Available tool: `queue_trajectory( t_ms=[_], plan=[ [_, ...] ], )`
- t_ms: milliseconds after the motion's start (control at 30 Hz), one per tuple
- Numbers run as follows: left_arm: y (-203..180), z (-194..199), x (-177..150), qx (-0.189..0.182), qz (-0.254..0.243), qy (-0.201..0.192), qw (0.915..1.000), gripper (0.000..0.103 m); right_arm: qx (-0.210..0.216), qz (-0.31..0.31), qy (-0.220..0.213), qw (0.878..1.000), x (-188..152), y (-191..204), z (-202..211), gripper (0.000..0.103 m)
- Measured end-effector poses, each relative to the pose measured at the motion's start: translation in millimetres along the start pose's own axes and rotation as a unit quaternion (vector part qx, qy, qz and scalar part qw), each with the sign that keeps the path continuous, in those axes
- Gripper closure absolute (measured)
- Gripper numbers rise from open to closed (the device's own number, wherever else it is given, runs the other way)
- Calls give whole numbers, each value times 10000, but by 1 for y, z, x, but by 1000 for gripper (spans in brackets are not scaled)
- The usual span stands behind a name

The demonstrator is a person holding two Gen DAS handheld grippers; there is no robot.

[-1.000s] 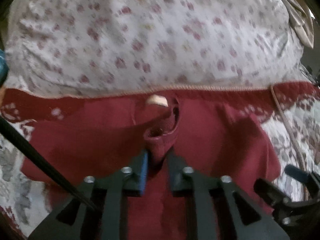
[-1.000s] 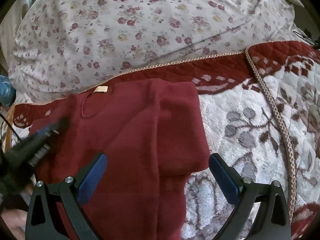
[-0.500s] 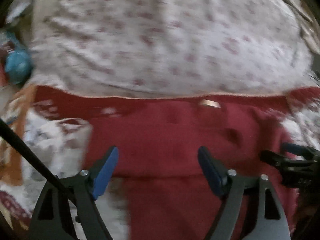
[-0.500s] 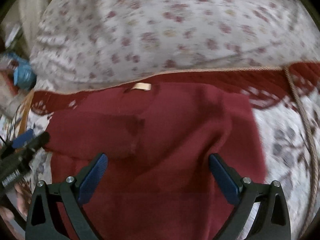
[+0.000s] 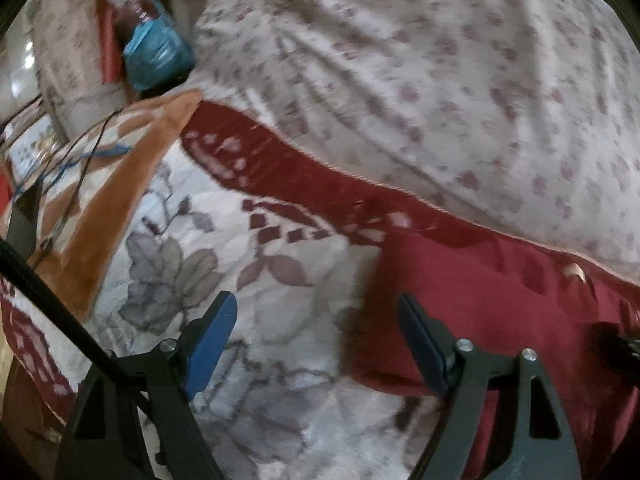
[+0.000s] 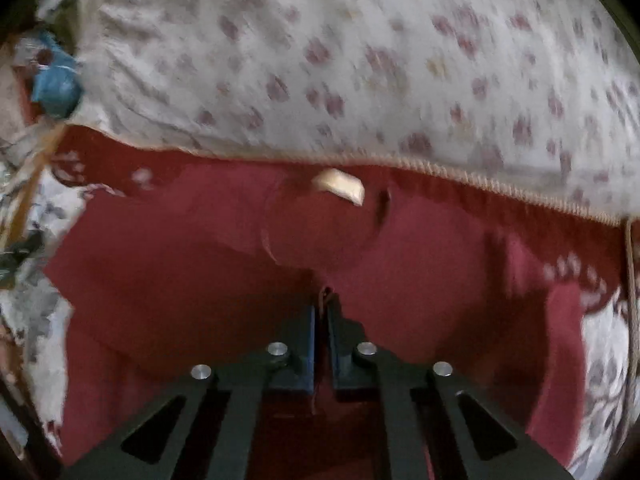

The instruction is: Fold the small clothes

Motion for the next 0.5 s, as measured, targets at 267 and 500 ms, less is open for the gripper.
queue_trajectory(
  t_ms=[267, 500],
  plan=[
    [0, -1, -3, 10, 91, 54, 9999, 22, -154, -59, -726, 9972, 31, -15, 60, 97],
    [-20, -2, -11, 51, -332, 32, 9994, 22, -590, -267, -907, 9938, 30, -57, 90, 97]
  ],
)
Point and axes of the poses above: each gripper's, at about its wrist camera, not at the fingertips, and z roughly against the way its jaws point, y to its left, x to its top, the point moved 7 cm from there along -z, roughly the way its jaws point, and after that the axes turned 10 degrees about x, right-handed, at the moved point
